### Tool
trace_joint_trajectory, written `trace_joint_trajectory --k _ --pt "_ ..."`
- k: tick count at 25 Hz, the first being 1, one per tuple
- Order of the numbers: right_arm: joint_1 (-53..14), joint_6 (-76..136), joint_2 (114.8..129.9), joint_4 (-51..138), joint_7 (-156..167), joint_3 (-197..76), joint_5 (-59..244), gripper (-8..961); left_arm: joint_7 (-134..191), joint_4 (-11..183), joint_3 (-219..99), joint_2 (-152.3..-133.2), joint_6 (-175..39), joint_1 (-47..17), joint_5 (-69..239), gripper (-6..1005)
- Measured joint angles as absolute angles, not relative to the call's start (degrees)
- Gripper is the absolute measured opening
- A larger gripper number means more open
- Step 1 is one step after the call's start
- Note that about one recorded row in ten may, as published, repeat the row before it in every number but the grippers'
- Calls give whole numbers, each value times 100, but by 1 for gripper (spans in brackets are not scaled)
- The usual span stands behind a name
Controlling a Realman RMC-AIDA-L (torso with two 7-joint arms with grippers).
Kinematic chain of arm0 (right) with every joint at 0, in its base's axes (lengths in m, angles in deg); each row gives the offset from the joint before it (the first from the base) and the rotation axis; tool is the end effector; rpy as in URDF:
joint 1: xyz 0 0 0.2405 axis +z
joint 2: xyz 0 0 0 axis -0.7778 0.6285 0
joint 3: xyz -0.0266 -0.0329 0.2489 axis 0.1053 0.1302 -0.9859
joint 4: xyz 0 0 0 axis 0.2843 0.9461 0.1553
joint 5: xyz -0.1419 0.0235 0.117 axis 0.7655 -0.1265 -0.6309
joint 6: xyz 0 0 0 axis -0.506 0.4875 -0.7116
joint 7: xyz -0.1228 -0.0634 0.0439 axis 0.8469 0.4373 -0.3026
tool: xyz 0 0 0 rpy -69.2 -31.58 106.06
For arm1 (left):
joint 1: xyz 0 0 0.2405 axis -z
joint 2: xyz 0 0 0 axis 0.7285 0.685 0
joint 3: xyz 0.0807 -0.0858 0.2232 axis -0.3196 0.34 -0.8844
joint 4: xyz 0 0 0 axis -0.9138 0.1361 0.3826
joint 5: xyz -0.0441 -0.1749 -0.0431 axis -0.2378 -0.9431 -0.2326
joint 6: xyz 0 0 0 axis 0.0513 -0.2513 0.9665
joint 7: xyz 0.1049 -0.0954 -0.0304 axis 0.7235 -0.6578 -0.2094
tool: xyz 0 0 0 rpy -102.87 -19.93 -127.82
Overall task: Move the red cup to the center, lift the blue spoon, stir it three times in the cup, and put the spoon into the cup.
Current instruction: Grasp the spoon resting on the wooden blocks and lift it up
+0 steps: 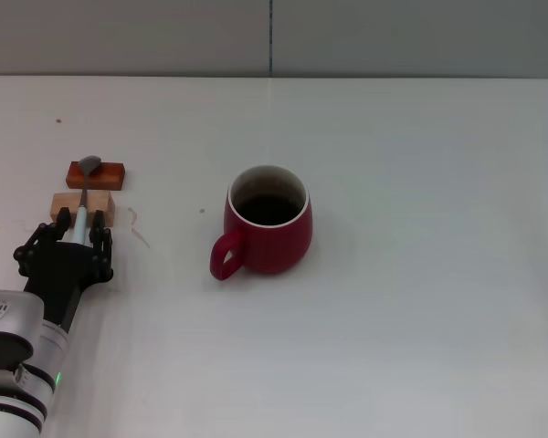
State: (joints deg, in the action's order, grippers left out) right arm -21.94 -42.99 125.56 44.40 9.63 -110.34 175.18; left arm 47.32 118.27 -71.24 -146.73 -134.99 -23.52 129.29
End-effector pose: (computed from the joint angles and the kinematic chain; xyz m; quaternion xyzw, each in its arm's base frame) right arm 0.3411 0.3179 0.1191 -0.5094 0.1279 0.2539 0.8122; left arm -0.3167 0.2434 -0.0609 -0.7027 -0.2921 -0.1845 0.6219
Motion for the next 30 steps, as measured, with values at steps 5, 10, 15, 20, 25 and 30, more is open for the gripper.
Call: trace_joint_trajectory --k 5,10,15,20,25,30 --pt "-2187 -4299 12556 4449 967 -11034 17518 627 4747 11827 -7124 -14673 -13499 -2355 12929 357" --pt "-2185 -4299 12556 4432 967 -11034 17518 627 4742 11827 -7124 -14673 -13499 -2362 12929 334" --pt "-2182 -4299 12552 4426 966 -11034 17518 627 4737 11827 -7124 -14680 -13499 -2366 12929 324" --pt "-2173 -4300 12547 4425 963 -10985 17520 626 4734 11827 -7124 -14689 -13496 -2381 12929 313" --pt "-2170 -4300 12547 4421 953 -10965 17525 626 4734 11835 -7088 -14691 -13492 -2392 12929 301" --pt "-2170 -4300 12547 4422 950 -10964 17527 626 4733 11869 -7028 -14691 -13482 -2386 12930 290"
